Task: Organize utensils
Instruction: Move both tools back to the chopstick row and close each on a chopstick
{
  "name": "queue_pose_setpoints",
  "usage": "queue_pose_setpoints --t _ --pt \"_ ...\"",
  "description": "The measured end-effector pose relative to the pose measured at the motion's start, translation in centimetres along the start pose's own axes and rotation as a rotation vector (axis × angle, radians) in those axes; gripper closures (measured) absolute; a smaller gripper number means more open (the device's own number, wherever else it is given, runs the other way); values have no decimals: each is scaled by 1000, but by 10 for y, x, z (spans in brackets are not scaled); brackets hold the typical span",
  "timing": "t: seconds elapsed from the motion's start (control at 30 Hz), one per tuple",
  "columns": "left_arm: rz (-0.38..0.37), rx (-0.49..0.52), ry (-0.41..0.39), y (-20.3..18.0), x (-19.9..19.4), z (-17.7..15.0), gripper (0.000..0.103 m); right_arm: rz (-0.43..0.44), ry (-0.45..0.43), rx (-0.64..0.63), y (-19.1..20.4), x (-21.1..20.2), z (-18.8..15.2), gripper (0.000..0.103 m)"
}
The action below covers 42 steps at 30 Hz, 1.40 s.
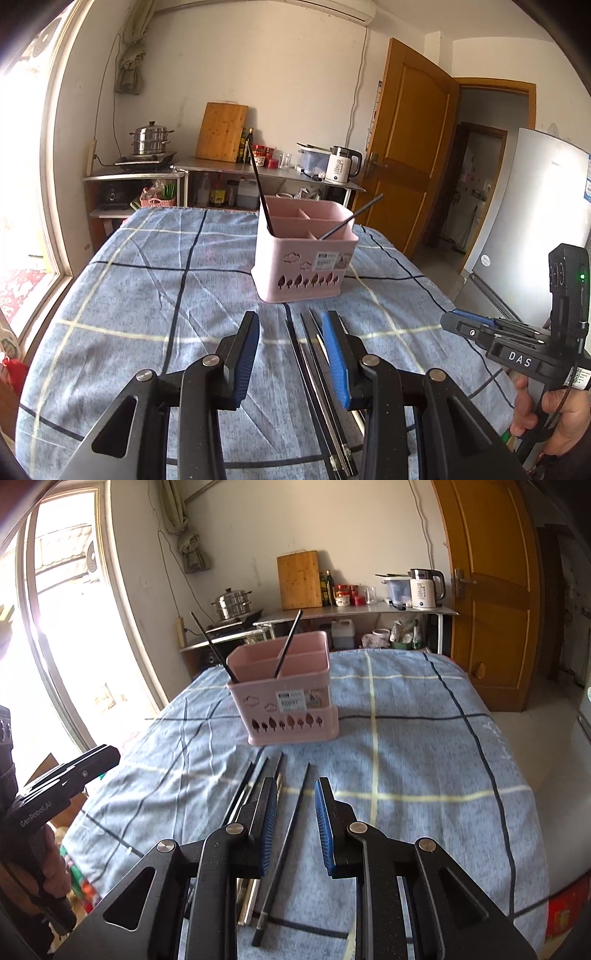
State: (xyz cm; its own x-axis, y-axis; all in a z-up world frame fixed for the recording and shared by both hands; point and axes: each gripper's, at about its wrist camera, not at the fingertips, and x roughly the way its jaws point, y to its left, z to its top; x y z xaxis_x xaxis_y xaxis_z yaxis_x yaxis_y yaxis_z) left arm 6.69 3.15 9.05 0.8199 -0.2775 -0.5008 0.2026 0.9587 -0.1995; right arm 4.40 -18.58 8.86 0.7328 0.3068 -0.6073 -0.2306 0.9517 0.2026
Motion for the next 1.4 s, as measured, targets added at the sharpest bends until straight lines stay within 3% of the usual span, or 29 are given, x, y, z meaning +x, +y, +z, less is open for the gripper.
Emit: queue_pose_setpoints --t 0.43,1.0,1.3,1.37,1.4 --pt "12 -1 70 4 50 -12 68 -3 63 12 -2 37 -8 81" --pt "38 -32 312 12 170 -19 68 -23 214 -2 -2 126 -5 81" --pt "61 9 353 5 190 -21 81 -49 266 -19 -2 151 -5 92" --pt "74 32 358 2 192 -21 95 -51 269 -15 -3 151 -5 96" --pt "80 40 361 2 192 -21 96 -47 270 -11 -5 150 -5 96"
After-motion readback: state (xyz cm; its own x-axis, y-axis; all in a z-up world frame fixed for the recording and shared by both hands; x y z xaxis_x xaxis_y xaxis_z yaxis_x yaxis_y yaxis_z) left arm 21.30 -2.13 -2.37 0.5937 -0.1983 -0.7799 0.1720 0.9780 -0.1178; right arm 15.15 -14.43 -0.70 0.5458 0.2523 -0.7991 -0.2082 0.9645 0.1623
